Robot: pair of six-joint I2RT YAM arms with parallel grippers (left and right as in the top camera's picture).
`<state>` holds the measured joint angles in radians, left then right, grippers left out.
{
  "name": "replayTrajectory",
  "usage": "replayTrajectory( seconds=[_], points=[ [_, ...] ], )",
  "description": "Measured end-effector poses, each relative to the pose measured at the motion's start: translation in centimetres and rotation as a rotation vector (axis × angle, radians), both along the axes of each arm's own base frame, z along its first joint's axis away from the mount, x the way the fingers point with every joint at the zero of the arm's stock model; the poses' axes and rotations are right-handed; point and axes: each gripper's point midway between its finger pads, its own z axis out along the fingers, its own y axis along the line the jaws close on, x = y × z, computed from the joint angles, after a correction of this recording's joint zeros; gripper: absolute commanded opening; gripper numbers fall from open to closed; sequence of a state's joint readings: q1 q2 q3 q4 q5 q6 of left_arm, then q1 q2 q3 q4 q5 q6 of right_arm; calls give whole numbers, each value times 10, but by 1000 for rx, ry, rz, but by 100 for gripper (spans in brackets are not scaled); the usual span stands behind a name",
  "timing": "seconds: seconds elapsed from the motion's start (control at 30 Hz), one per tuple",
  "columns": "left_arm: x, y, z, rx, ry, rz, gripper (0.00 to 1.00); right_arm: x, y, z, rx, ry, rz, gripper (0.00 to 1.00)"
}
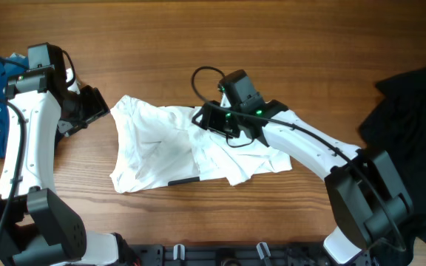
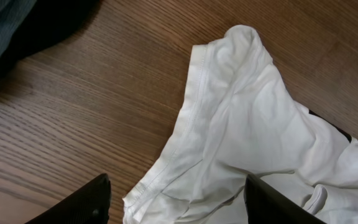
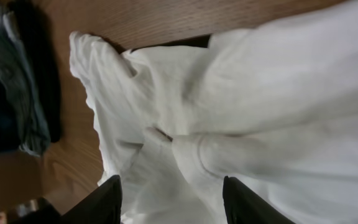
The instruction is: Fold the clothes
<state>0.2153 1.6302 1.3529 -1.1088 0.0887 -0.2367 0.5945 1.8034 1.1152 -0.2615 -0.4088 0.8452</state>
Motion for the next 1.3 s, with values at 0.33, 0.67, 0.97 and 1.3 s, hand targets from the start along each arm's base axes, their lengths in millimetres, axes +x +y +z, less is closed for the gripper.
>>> replayTrajectory(
  seconds=[0.33,0.67,0.97,1.3],
  points=[
    [3,1,1,3,-11,0,70,26,-1,47,-290,-534,622,49],
    [8,2,2,8,-33,0,72,17,-10,-50,-416,-551,1023,32],
    [8,2,2,8,-35,0,73,17,-19,-44,-422,-545,1037,4],
    [11,3,2,11,-47,0,74,57,-30,4,-408,-609,763,13]
  ],
)
